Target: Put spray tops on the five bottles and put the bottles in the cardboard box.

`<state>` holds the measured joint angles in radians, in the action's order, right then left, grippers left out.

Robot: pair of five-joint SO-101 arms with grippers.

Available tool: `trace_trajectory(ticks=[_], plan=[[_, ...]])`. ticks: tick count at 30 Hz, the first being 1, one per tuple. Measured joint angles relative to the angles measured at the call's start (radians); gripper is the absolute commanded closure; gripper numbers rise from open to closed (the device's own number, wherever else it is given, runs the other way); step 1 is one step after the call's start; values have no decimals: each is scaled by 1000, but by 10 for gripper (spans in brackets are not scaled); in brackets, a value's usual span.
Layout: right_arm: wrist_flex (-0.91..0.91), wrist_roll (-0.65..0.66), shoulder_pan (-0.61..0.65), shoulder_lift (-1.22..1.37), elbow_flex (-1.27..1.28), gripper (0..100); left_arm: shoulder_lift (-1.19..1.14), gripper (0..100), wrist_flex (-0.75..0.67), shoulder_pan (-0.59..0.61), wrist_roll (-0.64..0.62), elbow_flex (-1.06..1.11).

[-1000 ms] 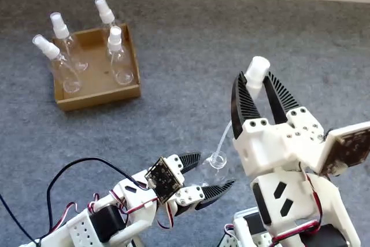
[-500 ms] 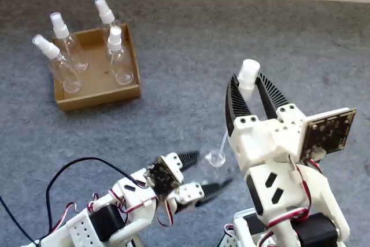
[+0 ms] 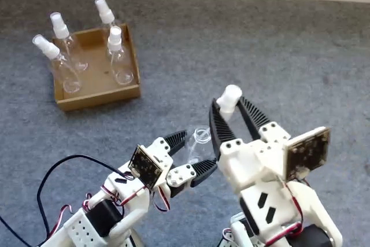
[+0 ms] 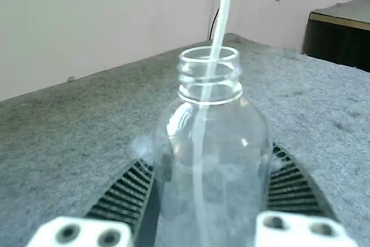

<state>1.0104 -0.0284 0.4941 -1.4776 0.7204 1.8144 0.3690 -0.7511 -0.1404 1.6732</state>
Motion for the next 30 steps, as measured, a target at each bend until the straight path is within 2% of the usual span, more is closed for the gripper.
trace_trajectory(ticks=[5,9,12,17,24,30], plan=[[0,0,48,-26,63,904,0,902,0,0,0,0],[26,0,77,-38,72,816,0,902,-3,9,0,2],[94,12,100,-37,75,796,0,902,-6,9,0,2],[160,104,121,-43,74,796,-2,902,-6,9,0,2],[255,256,236,-43,75,796,2,902,-8,11,0,2],[341,284,244,-43,75,796,2,902,-8,11,0,2]])
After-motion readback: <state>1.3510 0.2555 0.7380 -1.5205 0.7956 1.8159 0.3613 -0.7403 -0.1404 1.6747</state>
